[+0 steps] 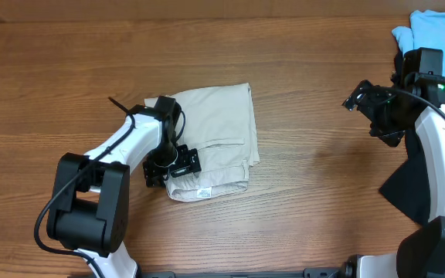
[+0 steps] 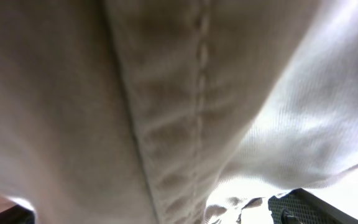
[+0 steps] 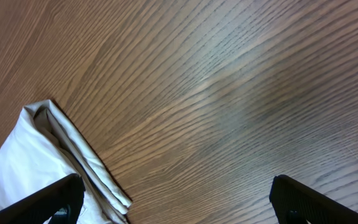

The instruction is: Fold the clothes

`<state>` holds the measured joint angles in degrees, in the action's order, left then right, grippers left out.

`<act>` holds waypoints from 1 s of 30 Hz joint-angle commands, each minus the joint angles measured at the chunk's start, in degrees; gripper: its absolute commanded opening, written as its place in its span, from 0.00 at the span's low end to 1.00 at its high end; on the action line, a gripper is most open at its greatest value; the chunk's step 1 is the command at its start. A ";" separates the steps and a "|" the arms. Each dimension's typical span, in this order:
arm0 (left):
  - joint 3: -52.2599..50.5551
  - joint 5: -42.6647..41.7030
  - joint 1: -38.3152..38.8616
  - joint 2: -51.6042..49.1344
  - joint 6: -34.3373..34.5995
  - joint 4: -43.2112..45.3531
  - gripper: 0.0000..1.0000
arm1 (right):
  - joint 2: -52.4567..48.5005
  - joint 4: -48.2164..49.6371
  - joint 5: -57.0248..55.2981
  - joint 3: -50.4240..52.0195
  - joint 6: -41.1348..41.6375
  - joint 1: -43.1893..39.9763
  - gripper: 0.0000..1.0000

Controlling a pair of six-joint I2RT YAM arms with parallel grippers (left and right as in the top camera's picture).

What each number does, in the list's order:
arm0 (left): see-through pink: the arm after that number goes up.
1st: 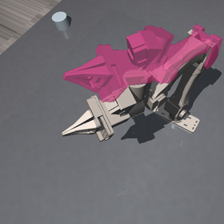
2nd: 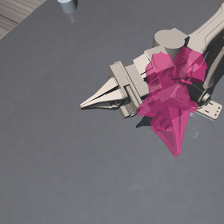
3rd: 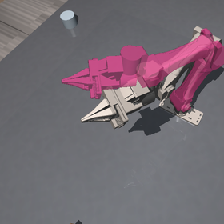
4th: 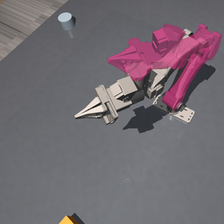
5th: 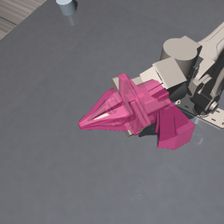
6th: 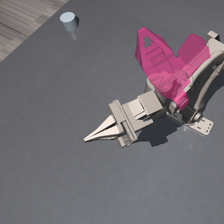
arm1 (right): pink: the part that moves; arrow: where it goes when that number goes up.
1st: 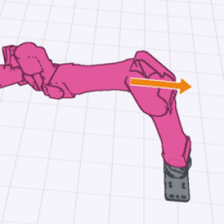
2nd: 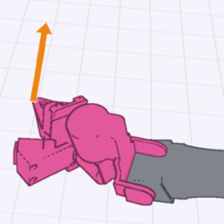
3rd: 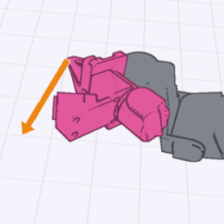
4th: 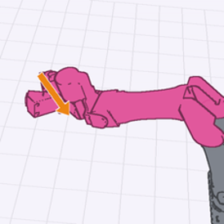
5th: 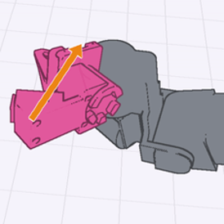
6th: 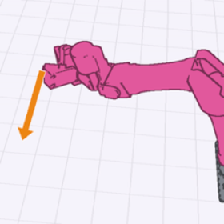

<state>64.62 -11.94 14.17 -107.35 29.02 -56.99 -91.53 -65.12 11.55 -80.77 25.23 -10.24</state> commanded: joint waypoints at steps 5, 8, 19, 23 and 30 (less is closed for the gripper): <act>0.79 28.04 -3.13 -0.55 5.57 2.36 0.97 | 0.09 0.31 -0.42 -0.42 -0.15 -0.11 1.00; 3.50 33.11 -5.20 -0.55 4.15 5.68 1.00 | 0.09 0.31 -0.42 -0.42 -0.15 -0.11 1.00; 24.11 32.76 -9.49 -0.46 -2.49 -2.12 1.00 | 0.09 0.31 -0.42 -0.42 -0.15 -0.11 1.00; 31.61 21.27 -7.41 -0.44 -14.32 -5.79 0.95 | 0.07 0.31 -0.42 -0.42 -0.15 -0.11 1.00; 32.87 19.80 -6.08 -0.66 -25.09 -5.46 1.00 | 0.09 0.31 -0.42 -0.42 -0.17 -0.11 1.00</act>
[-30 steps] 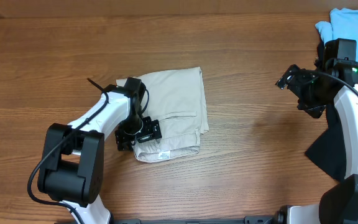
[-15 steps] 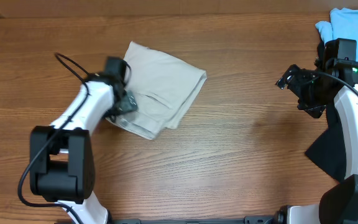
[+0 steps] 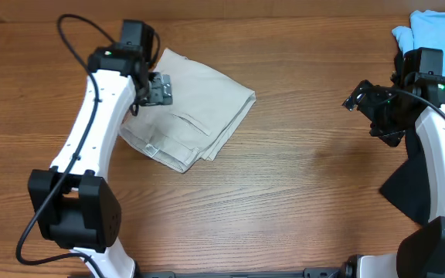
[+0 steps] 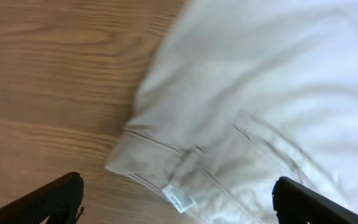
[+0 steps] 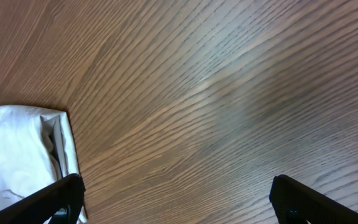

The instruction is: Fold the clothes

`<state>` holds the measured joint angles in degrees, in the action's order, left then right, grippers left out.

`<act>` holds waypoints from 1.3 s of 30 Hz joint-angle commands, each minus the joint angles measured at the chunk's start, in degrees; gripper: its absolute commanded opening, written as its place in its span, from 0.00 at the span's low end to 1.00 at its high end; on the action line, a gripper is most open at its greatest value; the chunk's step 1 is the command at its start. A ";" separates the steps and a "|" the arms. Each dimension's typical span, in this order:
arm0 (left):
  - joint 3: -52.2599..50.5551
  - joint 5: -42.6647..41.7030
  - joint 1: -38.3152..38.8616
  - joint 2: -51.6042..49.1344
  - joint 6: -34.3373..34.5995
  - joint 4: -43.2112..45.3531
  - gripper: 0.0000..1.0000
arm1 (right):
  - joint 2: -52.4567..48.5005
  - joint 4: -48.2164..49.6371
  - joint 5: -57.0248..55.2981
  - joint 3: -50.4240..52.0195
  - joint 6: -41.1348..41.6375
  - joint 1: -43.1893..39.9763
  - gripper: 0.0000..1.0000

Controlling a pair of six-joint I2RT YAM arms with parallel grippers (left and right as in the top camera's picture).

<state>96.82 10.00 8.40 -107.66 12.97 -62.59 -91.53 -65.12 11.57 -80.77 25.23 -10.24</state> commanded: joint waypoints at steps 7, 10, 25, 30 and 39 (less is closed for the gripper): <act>0.66 -1.95 -3.39 -0.94 -9.97 2.91 1.00 | 0.09 0.31 -0.44 -0.42 -0.15 -0.11 1.00; 0.37 -1.95 -5.70 -1.84 -8.85 4.24 1.00 | 0.09 0.31 -0.44 -0.42 -0.17 -0.11 1.00; -0.31 -4.04 -9.53 -18.56 1.20 8.37 0.04 | 0.09 0.31 -0.44 -0.42 -0.15 -0.11 1.00; -0.31 -4.13 -9.51 -22.67 3.91 7.23 0.05 | 0.07 0.31 -0.44 -0.42 -0.17 -0.11 1.00; -0.28 -7.93 -9.03 -21.20 5.20 -3.96 0.04 | 0.09 0.31 -0.44 -0.42 -0.17 -0.11 1.00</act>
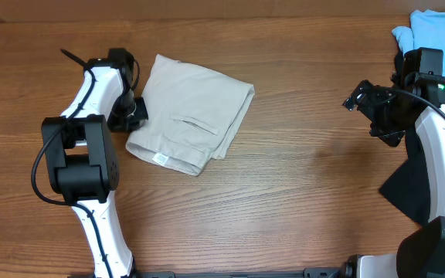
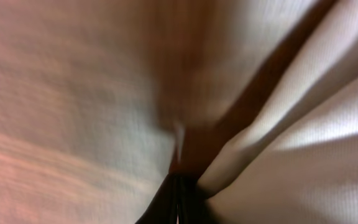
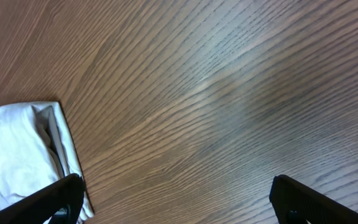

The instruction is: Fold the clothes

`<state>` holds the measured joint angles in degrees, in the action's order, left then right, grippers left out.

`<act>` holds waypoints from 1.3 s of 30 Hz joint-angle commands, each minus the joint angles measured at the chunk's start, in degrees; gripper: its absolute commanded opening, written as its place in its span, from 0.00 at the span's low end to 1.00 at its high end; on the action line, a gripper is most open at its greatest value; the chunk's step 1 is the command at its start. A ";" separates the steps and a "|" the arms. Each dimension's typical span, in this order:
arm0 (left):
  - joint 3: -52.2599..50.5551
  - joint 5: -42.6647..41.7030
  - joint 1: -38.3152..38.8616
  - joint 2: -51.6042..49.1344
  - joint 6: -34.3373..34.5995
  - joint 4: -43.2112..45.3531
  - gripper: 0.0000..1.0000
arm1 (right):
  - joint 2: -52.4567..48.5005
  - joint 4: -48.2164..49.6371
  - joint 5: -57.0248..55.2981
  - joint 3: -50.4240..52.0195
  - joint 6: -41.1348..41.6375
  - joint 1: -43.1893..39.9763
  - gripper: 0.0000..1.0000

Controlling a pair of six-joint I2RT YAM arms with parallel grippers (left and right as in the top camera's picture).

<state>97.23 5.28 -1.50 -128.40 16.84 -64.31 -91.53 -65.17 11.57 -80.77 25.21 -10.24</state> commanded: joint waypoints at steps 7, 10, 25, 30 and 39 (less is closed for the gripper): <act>-0.68 -3.15 0.68 6.80 1.14 -3.98 0.04 | 0.09 0.35 -0.44 -0.42 -0.13 -0.11 1.00; -0.57 -1.73 0.68 12.26 1.16 -2.89 0.04 | 0.09 0.35 -0.44 -0.42 -0.13 -0.11 1.00; -0.44 -13.38 0.68 12.35 -19.65 0.72 0.80 | 0.07 0.35 -0.44 -0.42 -0.13 -0.11 1.00; -0.44 -14.08 0.87 6.80 -19.85 4.98 0.83 | 0.09 0.35 -0.44 -0.42 -0.13 -0.11 1.00; -0.44 -12.61 1.03 5.44 -16.79 10.67 0.83 | 0.07 0.35 -0.44 -0.42 -0.13 -0.11 1.00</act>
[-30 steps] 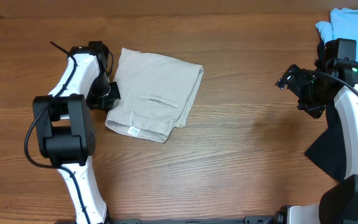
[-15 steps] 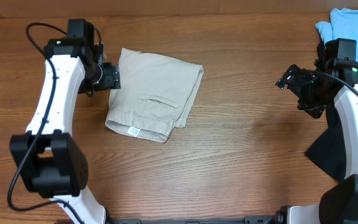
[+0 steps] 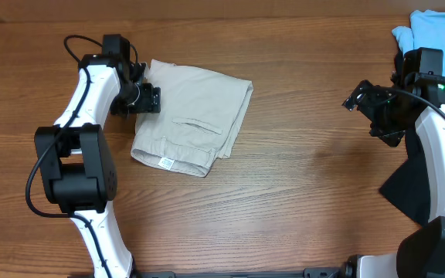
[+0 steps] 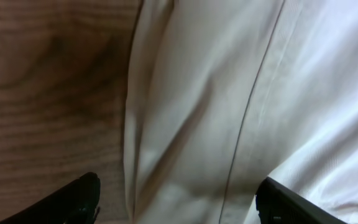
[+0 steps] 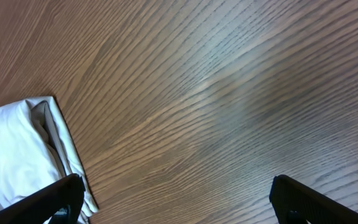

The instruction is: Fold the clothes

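Observation:
Folded beige trousers lie on the wooden table, left of centre, with a white label at the near corner. My left gripper is at the bundle's upper left edge. In the left wrist view the beige cloth fills the frame and the left gripper stands open, its fingers wide apart over the cloth's edge. My right gripper hovers far to the right over bare wood, and the wrist view shows this gripper open and empty.
A light blue garment lies at the far right corner. A dark cloth hangs by the right arm's base. The right wrist view catches the trousers' edge at lower left.
My left gripper was buried in the cloth at the bundle's left edge; it is now open, slightly farther back at the upper left edge. The trousers have turned a little. The right arm has not moved.
The bundle lay near the table's middle with my left gripper pressed into its near left side. Then it lay farther back and left, turned, my gripper open above it. Then the gripper was down in the cloth at the left edge, and now it stands open there.

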`<state>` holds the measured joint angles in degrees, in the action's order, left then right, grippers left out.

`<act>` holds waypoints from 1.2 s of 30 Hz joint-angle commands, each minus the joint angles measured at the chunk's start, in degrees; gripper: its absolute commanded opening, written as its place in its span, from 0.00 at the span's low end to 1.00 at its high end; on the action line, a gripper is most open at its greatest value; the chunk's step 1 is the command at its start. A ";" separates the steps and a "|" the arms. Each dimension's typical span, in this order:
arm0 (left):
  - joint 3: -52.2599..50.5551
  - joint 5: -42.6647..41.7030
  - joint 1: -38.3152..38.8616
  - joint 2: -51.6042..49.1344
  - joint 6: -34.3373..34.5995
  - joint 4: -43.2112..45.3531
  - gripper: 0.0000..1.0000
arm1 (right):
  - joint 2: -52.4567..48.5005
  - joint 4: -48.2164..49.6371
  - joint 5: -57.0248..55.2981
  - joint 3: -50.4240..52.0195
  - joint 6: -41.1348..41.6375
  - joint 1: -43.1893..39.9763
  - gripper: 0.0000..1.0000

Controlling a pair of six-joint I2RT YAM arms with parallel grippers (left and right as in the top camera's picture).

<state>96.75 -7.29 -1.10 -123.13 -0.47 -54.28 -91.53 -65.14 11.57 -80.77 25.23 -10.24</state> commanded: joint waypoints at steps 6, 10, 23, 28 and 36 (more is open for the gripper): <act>0.04 1.22 2.43 0.13 1.05 3.06 0.86 | 0.09 0.33 -0.44 -0.42 -0.15 -0.11 1.00; 0.04 4.33 3.82 0.11 2.86 3.72 0.87 | 0.09 0.33 -0.44 -0.42 -0.15 -0.11 1.00; -0.66 10.27 4.09 -2.29 6.91 4.94 0.84 | 0.09 0.33 -0.44 -0.42 -0.17 -0.11 1.00; -3.06 10.49 4.09 -2.51 6.91 6.84 0.84 | 0.09 0.33 -0.44 -0.42 -0.15 -0.11 1.00; -7.96 10.69 3.28 -2.60 6.51 10.29 0.85 | 0.09 0.33 -0.44 -0.42 -0.15 -0.11 1.00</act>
<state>91.61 1.89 3.25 -124.42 5.80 -44.01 -91.53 -65.14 11.57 -80.77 25.26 -10.24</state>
